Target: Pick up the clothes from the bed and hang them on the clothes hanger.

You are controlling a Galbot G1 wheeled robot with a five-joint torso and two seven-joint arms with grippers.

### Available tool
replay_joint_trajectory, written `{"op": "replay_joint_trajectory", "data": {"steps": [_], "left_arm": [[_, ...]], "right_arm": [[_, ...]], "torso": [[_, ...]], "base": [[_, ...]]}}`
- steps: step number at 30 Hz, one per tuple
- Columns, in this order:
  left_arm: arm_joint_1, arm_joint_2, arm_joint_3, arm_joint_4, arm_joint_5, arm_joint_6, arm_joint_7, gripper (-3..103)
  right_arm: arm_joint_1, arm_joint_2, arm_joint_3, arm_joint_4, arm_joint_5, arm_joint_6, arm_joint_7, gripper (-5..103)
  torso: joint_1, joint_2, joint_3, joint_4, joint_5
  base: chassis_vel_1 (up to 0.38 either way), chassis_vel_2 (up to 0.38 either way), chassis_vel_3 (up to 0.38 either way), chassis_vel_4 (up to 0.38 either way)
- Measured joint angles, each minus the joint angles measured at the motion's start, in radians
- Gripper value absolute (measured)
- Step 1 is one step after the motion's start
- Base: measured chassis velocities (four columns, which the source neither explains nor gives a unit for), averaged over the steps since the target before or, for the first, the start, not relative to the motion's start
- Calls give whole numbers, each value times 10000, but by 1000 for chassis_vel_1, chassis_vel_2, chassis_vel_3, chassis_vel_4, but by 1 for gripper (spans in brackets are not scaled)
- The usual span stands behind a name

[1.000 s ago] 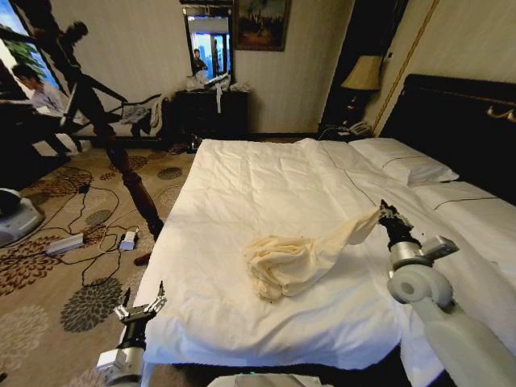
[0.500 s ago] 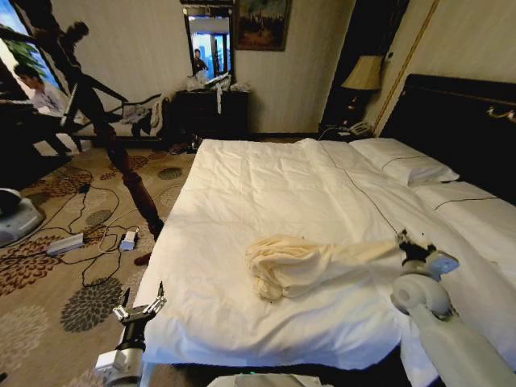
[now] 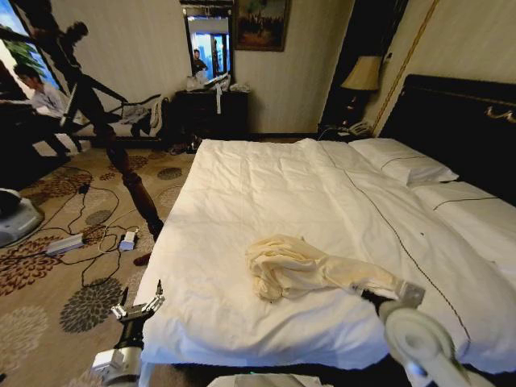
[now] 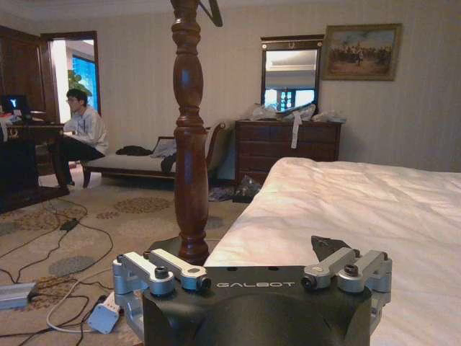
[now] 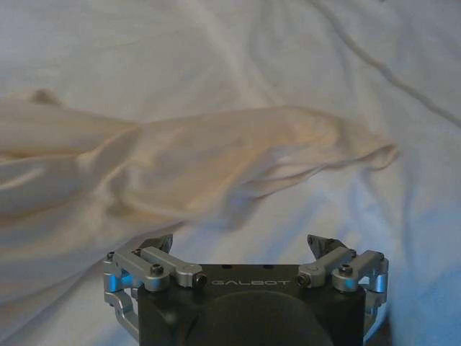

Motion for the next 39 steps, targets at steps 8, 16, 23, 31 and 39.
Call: {"op": "replay_joint_trajectory", "data": {"steps": [8, 16, 23, 31, 39], "left_arm": [[-218, -37, 66, 287, -22, 10, -17, 100], [-236, -14, -17, 372, -66, 119, -36, 100], [-302, -146, 107, 418, 75, 169, -48, 100], [-293, -189, 131, 474, 174, 164, -54, 100], [-129, -189, 110, 310, 242, 141, -56, 100]], "right_arm": [[1282, 733, -1192, -540, 690, 2134, -2652, 100], [2362, 2216, -1991, -1627, 651, 2696, -3178, 100], [2176, 2700, -2176, -1737, 356, 2701, -2971, 84], [1718, 3054, -2203, -1217, 233, 2650, -2507, 91], [1774, 3907, -2268, -1554, -53, 2675, -2481, 100]], "torso": [[1, 0, 0, 4, 2], [2, 0, 1, 1, 1], [1, 0, 1, 1, 0], [1, 1, 1, 0, 0], [1, 1, 0, 0, 1]], "base": [[0, 0, 0, 0], [0, 0, 0, 0], [0, 0, 0, 0], [0, 0, 0, 0], [0, 0, 0, 0]]}}
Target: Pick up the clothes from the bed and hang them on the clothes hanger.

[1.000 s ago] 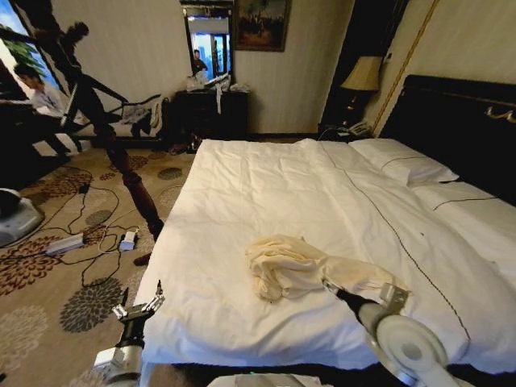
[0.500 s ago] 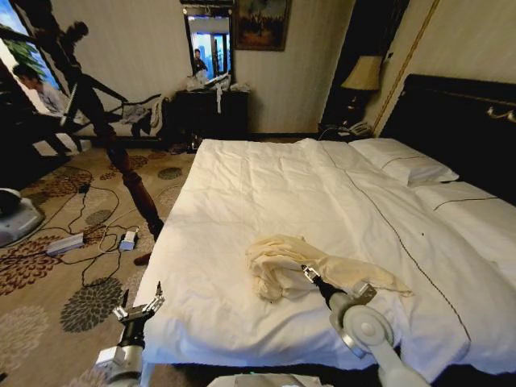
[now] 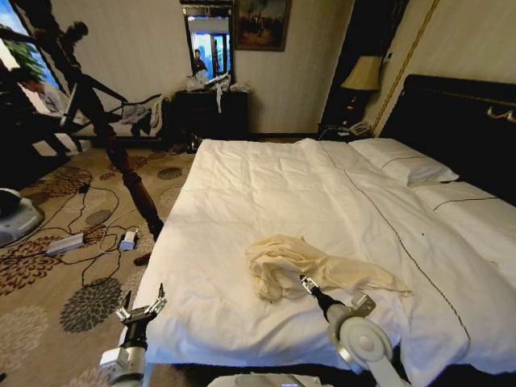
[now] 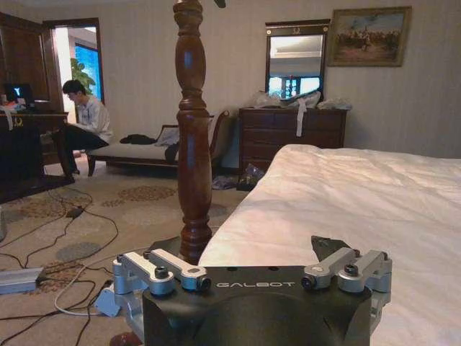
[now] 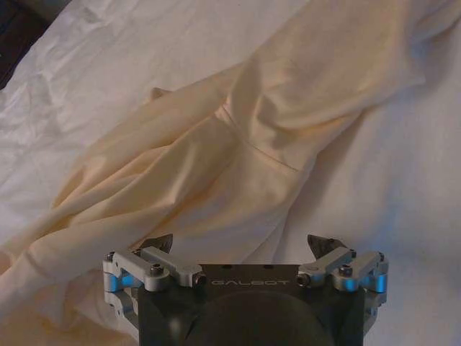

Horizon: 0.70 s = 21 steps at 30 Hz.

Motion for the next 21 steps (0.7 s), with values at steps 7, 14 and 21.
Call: {"op": "replay_joint_trajectory", "data": {"steps": [7, 14, 21], "left_arm": [[70, 32, -39, -101, 1, -24, 0, 100], [72, 29, -13, -93, -1, -69, -2, 100], [11, 28, 22, -66, -4, -82, -6, 100]], "right_arm": [[216, 474, -20, -372, -309, 452, -497, 96], [65, 595, -67, -297, -667, 798, -750, 64], [-70, 639, -89, -246, -889, 1044, -847, 37]], "torso": [[0, -1, 0, 1, 1], [0, 0, 0, 1, 0], [0, 0, 0, 1, 0]], "base": [[0, 0, 0, 0], [0, 0, 0, 0], [0, 0, 0, 0]]}}
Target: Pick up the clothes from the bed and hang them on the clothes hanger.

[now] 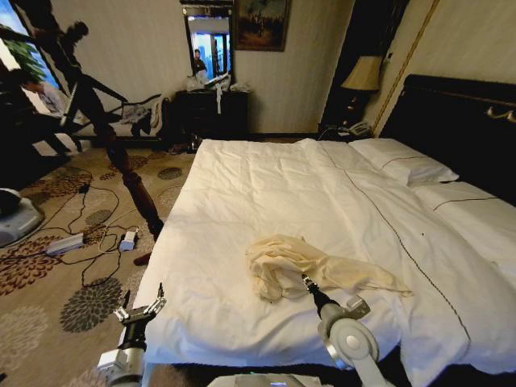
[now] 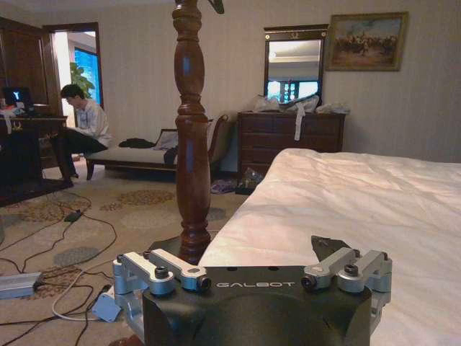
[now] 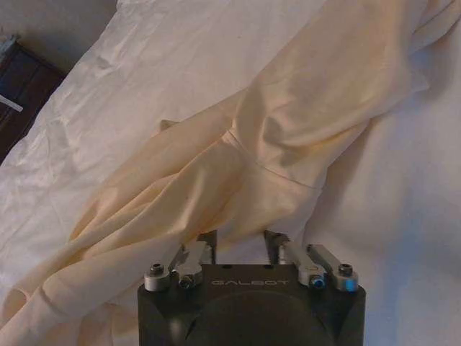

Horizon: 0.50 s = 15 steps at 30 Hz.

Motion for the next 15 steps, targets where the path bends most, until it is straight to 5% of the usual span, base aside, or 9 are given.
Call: {"op": "replay_joint_trajectory", "data": {"steps": [10, 15], "left_arm": [[-106, 34, -37, 71, -87, -1, -6, 100], [-167, 23, -36, 142, -101, 11, -19, 100]], "right_arm": [[-37, -184, -19, 90, -138, 183, -434, 2], [-265, -445, -14, 646, -194, 461, -1052, 0]], "torso": [[0, 0, 0, 0, 0], [0, 0, 0, 0, 1]], "base": [[0, 0, 0, 0], [0, 0, 0, 0]]}}
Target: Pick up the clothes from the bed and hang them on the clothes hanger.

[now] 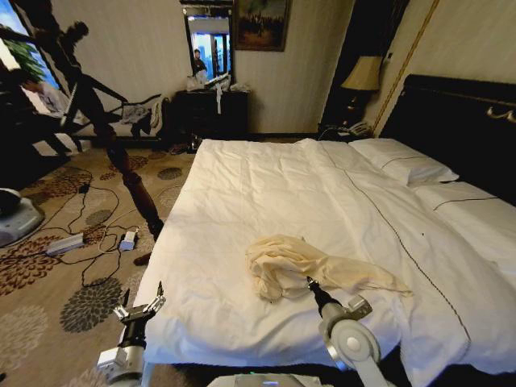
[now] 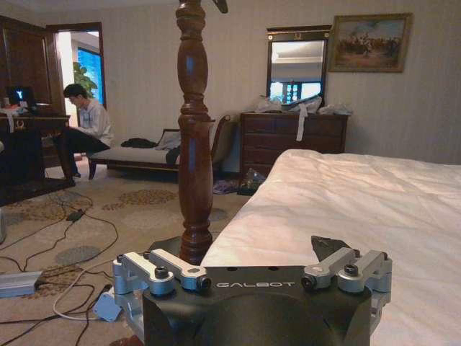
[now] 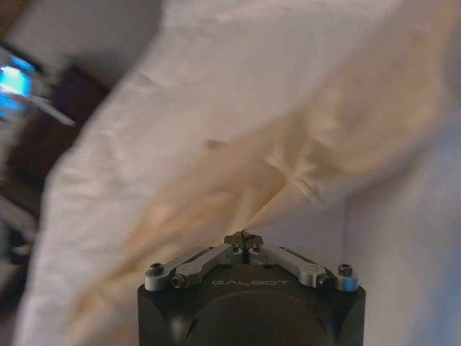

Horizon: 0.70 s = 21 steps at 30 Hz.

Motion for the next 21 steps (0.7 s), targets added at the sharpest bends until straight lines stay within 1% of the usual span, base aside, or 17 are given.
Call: {"op": "replay_joint_trajectory", "data": {"steps": [1, 3, 4, 5, 7, 9, 10, 11, 12, 13, 14, 15, 16, 17, 19, 20, 21], "left_arm": [[0, 0, 0, 0, 0, 0, 0, 100], [-28, 1, -14, 23, -25, 5, -7, 100], [-41, 12, -24, 39, -41, 6, -10, 100], [-41, 12, -24, 39, -41, 6, -10, 100], [-60, 51, -28, 70, -50, 7, -10, 100], [-110, 172, -30, 106, -77, 6, 45, 100], [-110, 172, -30, 106, -77, 6, 45, 100], [-150, 263, -21, 117, -114, 4, 101, 100], [-172, 308, -20, 125, -122, 4, 118, 100], [-223, 391, -18, 145, -110, 4, 150, 100], [-245, 420, -19, 154, -81, 4, 158, 100], [-245, 420, -19, 154, -81, 4, 158, 100], [-251, 429, -19, 154, -62, 4, 159, 100], [-239, 420, -13, 155, -38, 9, 159, 100], [-199, 369, 26, 154, 45, 9, 156, 100], [-181, 332, 52, 158, 98, 6, 156, 100], [-181, 332, 52, 158, 98, 6, 156, 100]], "right_arm": [[0, 0, 0, 0, 0, 0, 0, 0], [-176, -274, 47, 415, -85, 250, -563, 0], [-328, -584, 147, 847, -77, 451, -1040, 0], [-328, -584, 147, 847, -77, 451, -1040, 0], [-495, -1019, 312, 1428, 36, 711, -1599, 0], [-633, -1607, 569, 2261, 329, 1120, -2474, 0], [-633, -1607, 569, 2261, 329, 1120, -2474, 0], [-658, -1902, 741, 2437, 446, 1286, -2903, 0], [-660, -2006, 824, 2469, 436, 1321, -3058, 0], [-656, -2187, 987, 2507, 224, 1327, -3228, 0], [-657, -2272, 1093, 2512, -151, 1108, -3082, 0], [-657, -2272, 1093, 2512, -151, 1108, -3082, 0], [-679, -2306, 1132, 2506, -433, 822, -2778, 0], [-787, -2324, 1137, 2301, -856, 47, -1827, 0], [-953, -2249, 891, 1873, -913, -868, -684, 0], [-1012, -2166, 669, 1636, -886, -1103, -379, 3], [-1012, -2166, 669, 1636, -886, -1103, -379, 3]], "torso": [[0, 0, 0, 0, 0], [0, 0, 0, -1, 2], [0, 0, 0, -1, 1], [0, 0, 0, -1, 1], [0, 0, 0, -1, 0], [0, 0, -1, 0, -3], [0, 0, -1, 0, -3], [-2, 0, 0, 0, -2], [-1, 1, 0, 0, -2], [-2, 0, 0, -1, -1], [-1, 0, 0, 0, -1], [-1, 0, 0, 0, -1], [-1, 0, 0, 0, -1], [-1, 0, 0, 1, -2], [-1, 0, 0, -1, 0], [-2, 0, 0, -2, 2], [-2, 0, 0, -2, 2]], "base": [[0, 0, 0, 0], [0, 0, 0, 0], [0, 0, 0, 0], [0, 0, 0, 0], [0, 0, 0, 0], [0, 0, 0, 0], [0, 0, 0, 0], [0, 0, 0, 0], [0, 0, 0, 0], [0, 0, 0, 0], [0, 0, 0, 0], [0, 0, 0, 0], [0, 0, 0, 0], [0, 0, 0, 0], [0, 0, 0, 0], [0, 0, 0, 0], [0, 0, 0, 0]]}}
